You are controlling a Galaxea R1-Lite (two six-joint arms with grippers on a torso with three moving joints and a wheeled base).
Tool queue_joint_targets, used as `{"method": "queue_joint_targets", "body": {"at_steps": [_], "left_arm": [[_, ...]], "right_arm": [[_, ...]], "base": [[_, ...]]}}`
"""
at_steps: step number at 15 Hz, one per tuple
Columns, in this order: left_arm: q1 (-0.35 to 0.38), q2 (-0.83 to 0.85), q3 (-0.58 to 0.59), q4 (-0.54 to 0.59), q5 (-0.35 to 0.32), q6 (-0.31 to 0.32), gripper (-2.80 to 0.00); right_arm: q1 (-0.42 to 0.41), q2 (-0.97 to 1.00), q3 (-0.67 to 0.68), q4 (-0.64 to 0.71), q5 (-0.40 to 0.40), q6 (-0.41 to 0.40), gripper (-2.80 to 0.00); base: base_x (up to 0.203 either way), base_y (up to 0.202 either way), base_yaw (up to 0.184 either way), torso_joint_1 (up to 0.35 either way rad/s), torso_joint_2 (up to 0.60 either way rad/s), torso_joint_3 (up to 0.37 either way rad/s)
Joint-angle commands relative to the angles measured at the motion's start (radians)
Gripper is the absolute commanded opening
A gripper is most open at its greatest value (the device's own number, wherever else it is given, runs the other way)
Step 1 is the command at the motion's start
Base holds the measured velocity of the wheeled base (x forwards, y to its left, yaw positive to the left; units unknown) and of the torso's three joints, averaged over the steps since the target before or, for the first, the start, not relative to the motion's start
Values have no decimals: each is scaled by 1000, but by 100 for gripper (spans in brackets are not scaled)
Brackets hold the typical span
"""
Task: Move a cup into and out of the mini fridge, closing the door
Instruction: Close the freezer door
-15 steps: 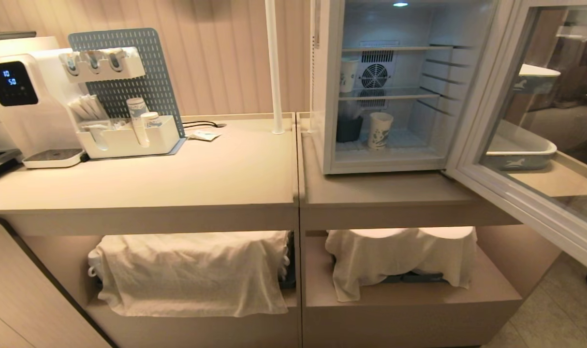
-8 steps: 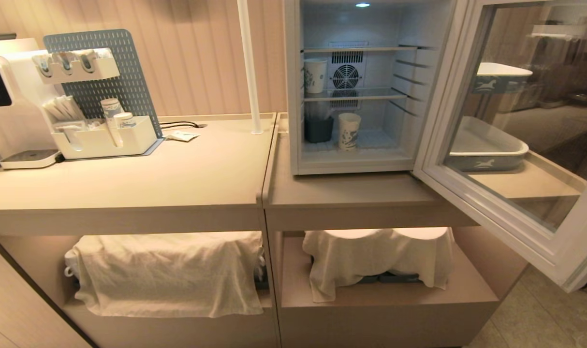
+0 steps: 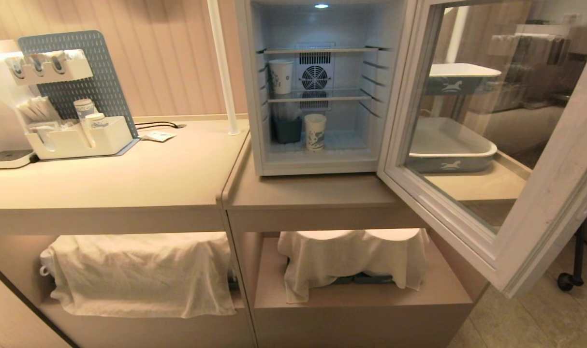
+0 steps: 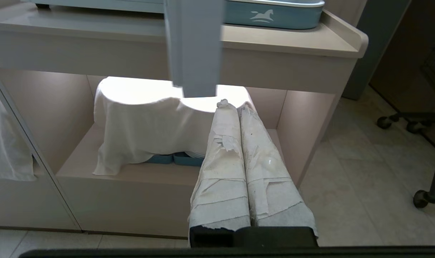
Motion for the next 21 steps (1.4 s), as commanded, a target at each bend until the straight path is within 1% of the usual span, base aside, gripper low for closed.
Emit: {"method": "queue_joint_targets", "body": {"at_steps": [1,3,6,8,11,12,13,14,16,17,18,19,21], "left_arm": [[0,0,1,-1,2,-3,-280],[0,0,0,1,0,3,-280],[0,0,1,-1,0,-9,-280],[0,0,1,-3,0,-3,-280],[0,0,2,-4,6,-17,-280],[0,0,1,-5,6,-25,-280],[0,0,1,-6,6,-33,-280],[0,0,1,-6,6,-38,-280],[0,0,0,-3,4,-43,-280],[0,0,1,-5,2,-33,-280],[0,0,1,-7,4,-57,-280],[0,0,1,-7,5,-66,-280],[0,0,1,-7,5,-65,-280]], "right_arm": [[0,0,0,-1,0,-3,-280],[0,0,0,-1,0,-3,-280],[0,0,0,-1,0,-1,-280],[0,0,0,-1,0,-1,-280],[0,0,0,-4,-1,0,-280],[-1,1,-21,-2,2,-3,-280],[-1,12,-75,16,13,-3,-280],[-1,44,-163,52,22,-3,-280],[-1,201,-441,172,31,16,-280],[-2,322,-580,238,33,30,-280],[-3,472,-743,308,33,43,-280],[-3,609,-881,362,35,54,-280],[-3,838,-1093,411,38,67,-280]], "base": [[0,-200,1,4,2,2],[0,-192,0,0,2,2],[0,-151,-2,1,5,3],[0,-25,0,2,2,0],[0,0,0,0,0,0],[0,0,0,0,0,0],[0,0,0,0,0,0],[0,0,0,0,0,0],[0,0,0,0,0,0],[0,0,0,0,0,0],[0,0,0,0,0,0],[0,0,0,0,0,0],[0,0,0,0,0,0]]}}
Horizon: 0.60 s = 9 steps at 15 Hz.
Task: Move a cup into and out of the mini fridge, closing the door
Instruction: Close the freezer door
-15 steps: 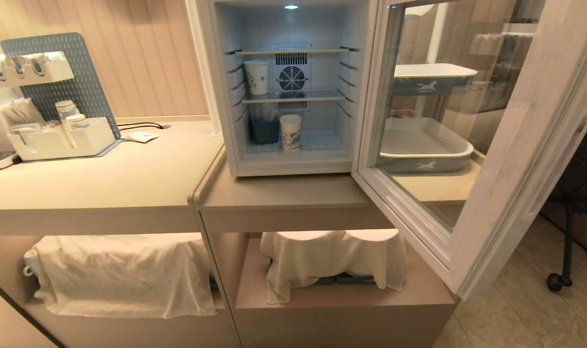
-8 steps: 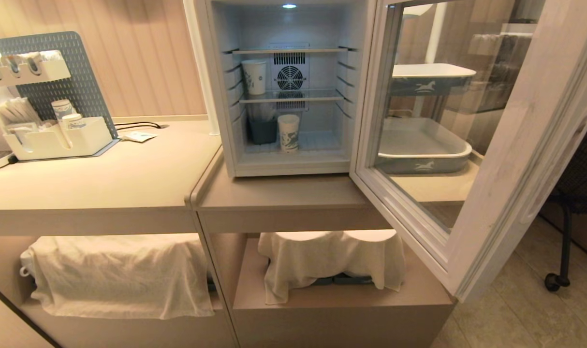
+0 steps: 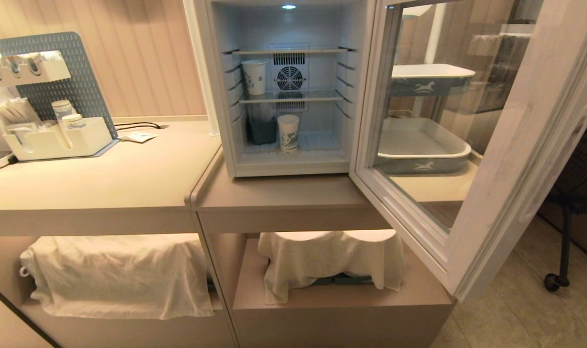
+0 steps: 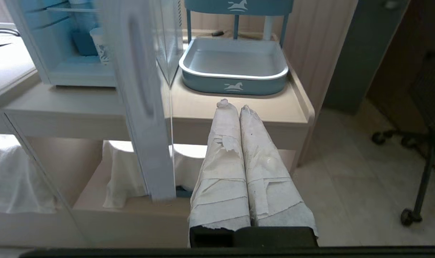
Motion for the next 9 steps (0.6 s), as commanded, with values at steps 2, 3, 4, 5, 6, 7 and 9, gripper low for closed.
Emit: {"method": "queue_joint_targets", "body": {"at_steps": [2,3,4,5,6,7,9], "left_arm": [[1,0,0,-2,1,0,-280],[1,0,0,-2,1,0,-280],[1,0,0,-2,1,0,-280],[1,0,0,-2,1,0,-280],[1,0,0,-2,1,0,-280],[1,0,0,-2,1,0,-280],[1,0,0,-2,1,0,-280]], "right_arm": [[0,485,-414,54,3,14,-280],[-1,585,-513,97,2,27,-280],[-1,665,-577,153,1,55,-280],[-1,724,-613,216,-1,108,-280],[-1,770,-621,260,-2,173,-280],[-1,806,-609,271,-7,202,-280],[-12,876,-593,261,-59,213,-280]], "base": [[0,0,0,0,0,0],[0,0,0,0,0,0],[0,0,0,0,0,0],[0,0,0,0,0,0],[0,0,0,0,0,0],[0,0,0,0,0,0],[0,0,0,0,0,0]]}}
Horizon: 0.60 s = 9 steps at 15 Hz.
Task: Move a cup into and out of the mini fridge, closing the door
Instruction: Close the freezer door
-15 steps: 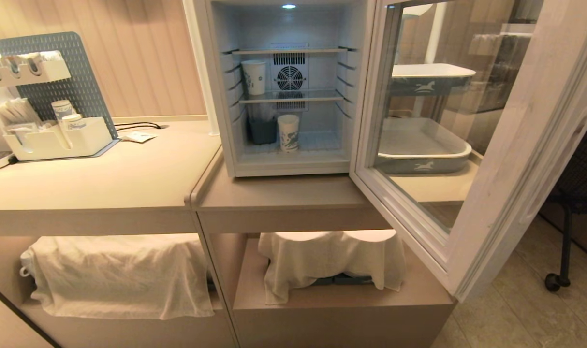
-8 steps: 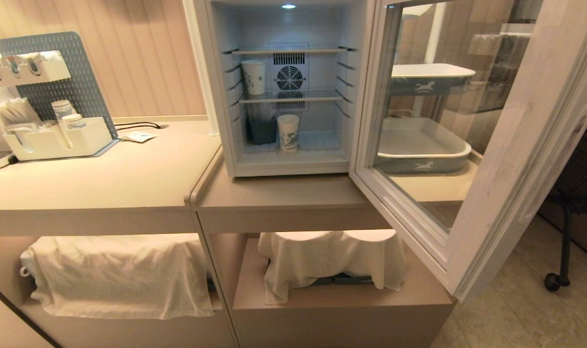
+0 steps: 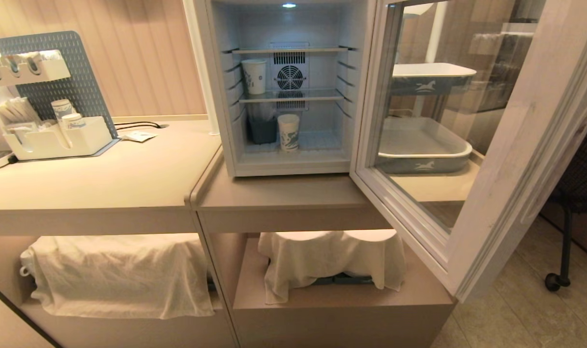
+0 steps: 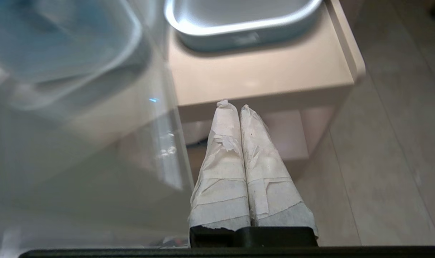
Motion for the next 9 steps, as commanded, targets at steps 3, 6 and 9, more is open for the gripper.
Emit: {"method": "queue_joint_targets", "body": {"at_steps": [3,6,9], "left_arm": [[0,0,0,-1,0,0,-280],[0,0,0,-1,0,0,-280],[0,0,0,-1,0,0,-280]], "right_arm": [[-21,210,11,-100,-153,4,-280],[3,266,67,-277,-182,-1,-280],[92,294,66,-312,-190,31,-280]], "base": [[0,0,0,0,0,0],[0,0,0,0,0,0],[0,0,0,0,0,0]]}}
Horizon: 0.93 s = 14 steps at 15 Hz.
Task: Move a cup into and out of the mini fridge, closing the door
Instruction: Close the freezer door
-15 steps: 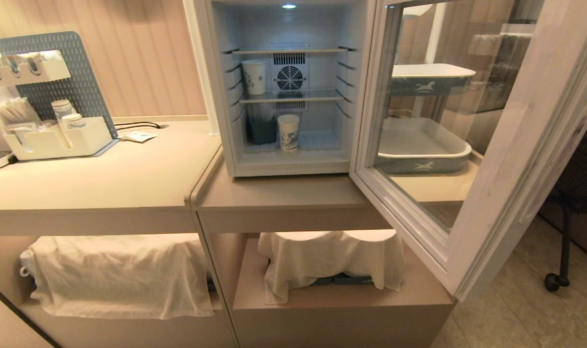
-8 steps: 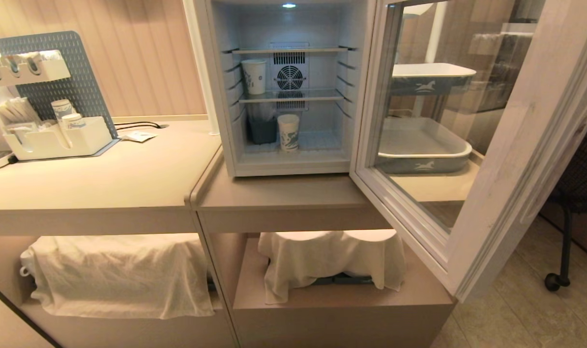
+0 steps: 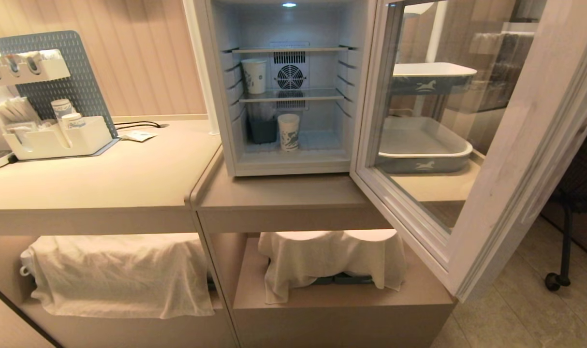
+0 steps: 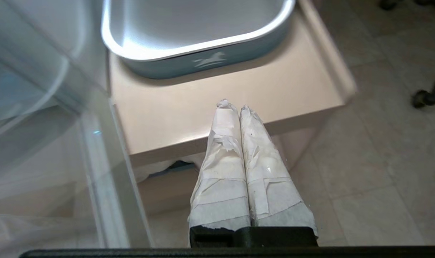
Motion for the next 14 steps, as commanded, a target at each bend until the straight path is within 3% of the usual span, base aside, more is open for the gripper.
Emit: {"method": "queue_joint_targets", "body": {"at_steps": [1,6,9,14], "left_arm": [[0,0,0,0,0,0,-280],[0,0,0,0,0,0,-280],[0,0,0,0,0,0,-280],[0,0,0,0,0,0,-280]], "right_arm": [[87,29,0,-1,-2,46,-280],[333,34,-2,-4,5,229,-280],[473,68,-3,-70,47,343,-280],[657,169,-136,-139,46,428,-280]], "base": [[0,0,0,0,0,0],[0,0,0,0,0,0],[0,0,0,0,0,0],[0,0,0,0,0,0]]}}
